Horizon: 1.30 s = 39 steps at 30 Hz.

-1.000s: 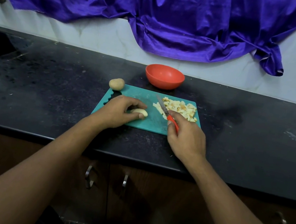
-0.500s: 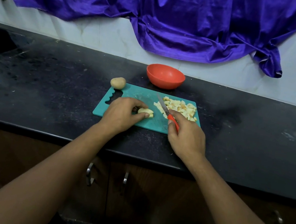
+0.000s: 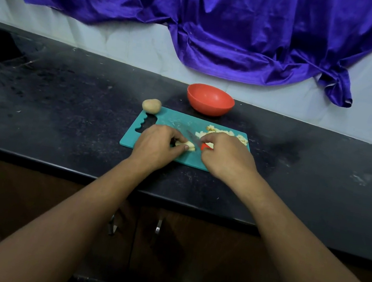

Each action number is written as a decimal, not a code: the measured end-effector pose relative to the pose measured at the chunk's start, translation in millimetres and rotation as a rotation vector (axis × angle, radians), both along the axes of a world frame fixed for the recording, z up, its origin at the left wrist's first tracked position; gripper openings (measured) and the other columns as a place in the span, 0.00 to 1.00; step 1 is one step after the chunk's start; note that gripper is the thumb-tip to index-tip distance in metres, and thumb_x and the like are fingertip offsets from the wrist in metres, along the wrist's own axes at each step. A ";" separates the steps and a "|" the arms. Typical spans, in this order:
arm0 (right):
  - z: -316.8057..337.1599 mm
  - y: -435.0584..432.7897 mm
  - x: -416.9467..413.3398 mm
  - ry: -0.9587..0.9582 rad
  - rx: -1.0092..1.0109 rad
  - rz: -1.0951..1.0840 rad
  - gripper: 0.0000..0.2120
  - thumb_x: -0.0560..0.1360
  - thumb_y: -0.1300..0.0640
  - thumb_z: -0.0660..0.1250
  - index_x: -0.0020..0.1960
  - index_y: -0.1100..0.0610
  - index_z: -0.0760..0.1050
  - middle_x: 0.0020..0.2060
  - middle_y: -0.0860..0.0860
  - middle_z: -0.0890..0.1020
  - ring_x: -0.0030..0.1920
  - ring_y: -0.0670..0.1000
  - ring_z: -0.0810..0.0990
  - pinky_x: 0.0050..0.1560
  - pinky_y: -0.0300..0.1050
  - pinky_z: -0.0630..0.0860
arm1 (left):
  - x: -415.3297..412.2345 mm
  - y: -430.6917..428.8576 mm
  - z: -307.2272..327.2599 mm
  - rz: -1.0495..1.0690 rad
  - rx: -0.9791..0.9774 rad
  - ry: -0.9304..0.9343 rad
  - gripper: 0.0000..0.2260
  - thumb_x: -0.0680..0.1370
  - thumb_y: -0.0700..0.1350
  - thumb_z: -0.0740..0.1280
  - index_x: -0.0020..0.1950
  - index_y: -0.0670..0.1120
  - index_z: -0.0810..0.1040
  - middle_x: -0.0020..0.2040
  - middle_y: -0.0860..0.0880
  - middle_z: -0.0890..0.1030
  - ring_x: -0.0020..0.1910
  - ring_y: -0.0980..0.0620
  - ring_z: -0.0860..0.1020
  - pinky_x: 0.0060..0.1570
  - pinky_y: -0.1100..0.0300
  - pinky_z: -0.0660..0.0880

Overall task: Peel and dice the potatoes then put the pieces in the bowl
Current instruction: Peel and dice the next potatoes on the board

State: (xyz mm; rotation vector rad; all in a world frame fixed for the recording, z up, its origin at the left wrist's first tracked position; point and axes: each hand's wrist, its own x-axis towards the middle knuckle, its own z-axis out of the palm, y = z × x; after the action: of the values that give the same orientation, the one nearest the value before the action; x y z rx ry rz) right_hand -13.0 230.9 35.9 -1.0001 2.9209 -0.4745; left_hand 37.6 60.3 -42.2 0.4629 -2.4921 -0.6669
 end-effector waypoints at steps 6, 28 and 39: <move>14.5 -18.9 3.2 0.020 0.126 0.014 0.16 0.79 0.50 0.64 0.65 0.48 0.80 0.62 0.52 0.81 0.61 0.57 0.79 0.58 0.50 0.77 | -2.0 1.6 -2.0 0.007 -0.044 -0.003 0.10 0.78 0.54 0.72 0.58 0.57 0.86 0.53 0.55 0.86 0.55 0.53 0.80 0.55 0.51 0.78; -27.0 8.0 -5.6 -0.123 -0.133 -0.019 0.17 0.82 0.51 0.64 0.70 0.41 0.77 0.44 0.45 0.79 0.38 0.47 0.77 0.35 0.45 0.69 | 0.1 2.7 -0.3 0.031 -0.060 0.016 0.10 0.75 0.55 0.75 0.55 0.54 0.85 0.48 0.56 0.85 0.51 0.54 0.81 0.55 0.51 0.78; 0.3 -17.4 12.0 0.040 0.064 0.037 0.17 0.78 0.55 0.64 0.64 0.46 0.81 0.56 0.51 0.83 0.48 0.53 0.76 0.46 0.47 0.73 | 5.6 3.7 0.4 0.002 -0.042 0.044 0.07 0.77 0.50 0.72 0.53 0.53 0.87 0.49 0.56 0.87 0.51 0.55 0.83 0.55 0.52 0.79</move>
State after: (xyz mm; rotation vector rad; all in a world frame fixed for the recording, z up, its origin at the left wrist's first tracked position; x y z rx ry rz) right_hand -1.1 213.5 36.3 -1.0653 2.9265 -0.3614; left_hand 43.3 64.1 -41.7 0.4304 -2.4592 -0.6160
